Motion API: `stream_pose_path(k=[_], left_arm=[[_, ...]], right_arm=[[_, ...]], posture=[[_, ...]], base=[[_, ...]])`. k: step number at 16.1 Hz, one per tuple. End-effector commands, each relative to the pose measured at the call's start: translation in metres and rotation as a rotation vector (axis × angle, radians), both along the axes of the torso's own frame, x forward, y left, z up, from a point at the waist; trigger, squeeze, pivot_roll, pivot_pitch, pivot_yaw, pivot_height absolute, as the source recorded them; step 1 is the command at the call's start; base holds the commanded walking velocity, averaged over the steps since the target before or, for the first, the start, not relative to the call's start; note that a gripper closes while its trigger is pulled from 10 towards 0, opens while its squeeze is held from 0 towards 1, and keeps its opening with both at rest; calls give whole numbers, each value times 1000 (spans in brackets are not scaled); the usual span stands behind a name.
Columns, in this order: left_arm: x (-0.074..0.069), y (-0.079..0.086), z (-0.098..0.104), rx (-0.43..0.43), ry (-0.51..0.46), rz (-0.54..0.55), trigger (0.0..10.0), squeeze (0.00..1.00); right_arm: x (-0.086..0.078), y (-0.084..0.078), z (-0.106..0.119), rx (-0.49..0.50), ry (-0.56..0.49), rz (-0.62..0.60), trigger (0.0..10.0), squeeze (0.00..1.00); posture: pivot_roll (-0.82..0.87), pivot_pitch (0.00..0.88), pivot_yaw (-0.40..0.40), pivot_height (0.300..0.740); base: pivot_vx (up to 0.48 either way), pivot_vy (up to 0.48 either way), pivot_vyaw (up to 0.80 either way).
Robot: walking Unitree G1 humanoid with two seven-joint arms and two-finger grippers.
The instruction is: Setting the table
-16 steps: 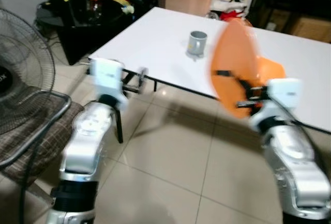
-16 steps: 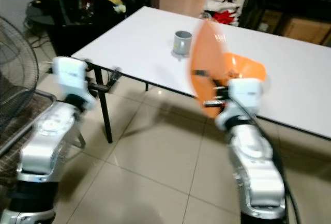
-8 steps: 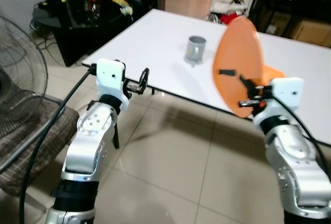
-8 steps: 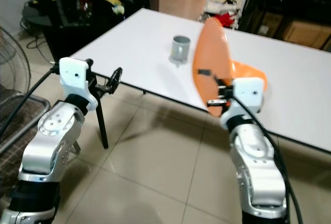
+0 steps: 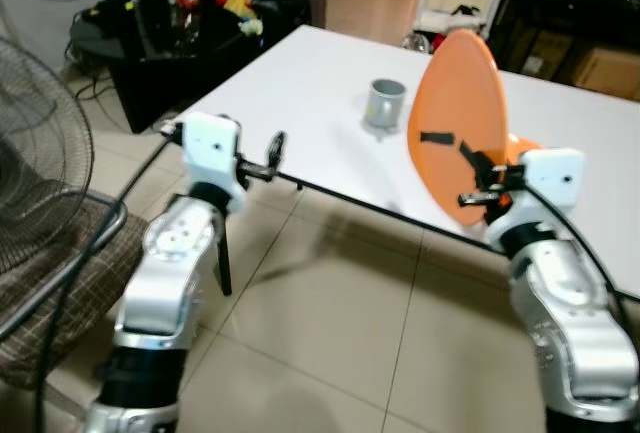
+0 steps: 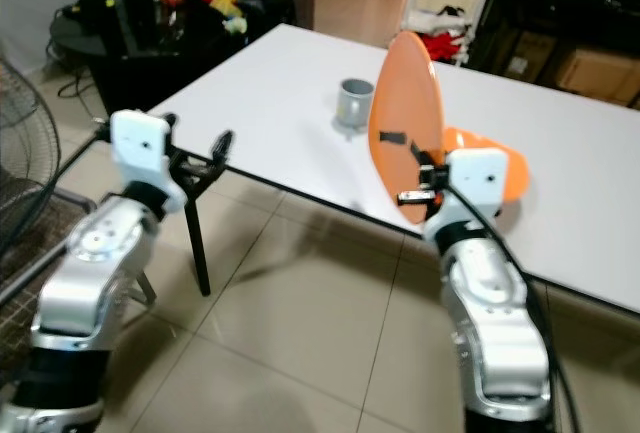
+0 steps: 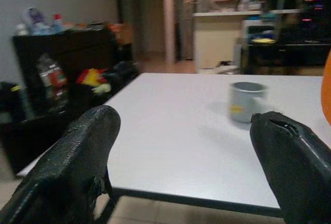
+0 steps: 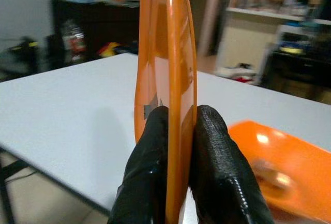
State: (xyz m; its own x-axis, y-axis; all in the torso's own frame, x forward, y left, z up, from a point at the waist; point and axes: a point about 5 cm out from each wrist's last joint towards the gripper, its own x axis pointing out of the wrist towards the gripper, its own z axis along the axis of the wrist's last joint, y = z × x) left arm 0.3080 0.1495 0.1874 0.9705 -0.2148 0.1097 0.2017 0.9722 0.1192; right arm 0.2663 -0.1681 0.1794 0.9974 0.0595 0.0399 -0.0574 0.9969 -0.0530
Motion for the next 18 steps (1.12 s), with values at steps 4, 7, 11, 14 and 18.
stream_pose_path(k=[4,7,11,14,18], left_arm=[[2,-1,2,5,-6,-4,10000,0],[2,0,3,5,-9,-1,10000,0],[2,-1,4,4,-12,-5,10000,0],[2,-2,4,1,-10,-12,10000,0],[2,-2,4,-1,-10,-17,10000,0]], right_arm=[[0,2,14,-7,-76,19,10000,0],[0,3,15,-7,-78,25,10000,0],[1,3,15,-7,-81,28,10000,0],[0,3,16,-6,-84,27,10000,0],[0,3,16,-3,-84,28,10000,0]], posture=[[27,0,-55,740],[33,0,-58,740],[33,0,-59,740],[30,0,-54,740],[31,0,-55,740]], base=[[286,0,0],[280,0,0],[282,0,0],[281,0,0],[294,0,0]])
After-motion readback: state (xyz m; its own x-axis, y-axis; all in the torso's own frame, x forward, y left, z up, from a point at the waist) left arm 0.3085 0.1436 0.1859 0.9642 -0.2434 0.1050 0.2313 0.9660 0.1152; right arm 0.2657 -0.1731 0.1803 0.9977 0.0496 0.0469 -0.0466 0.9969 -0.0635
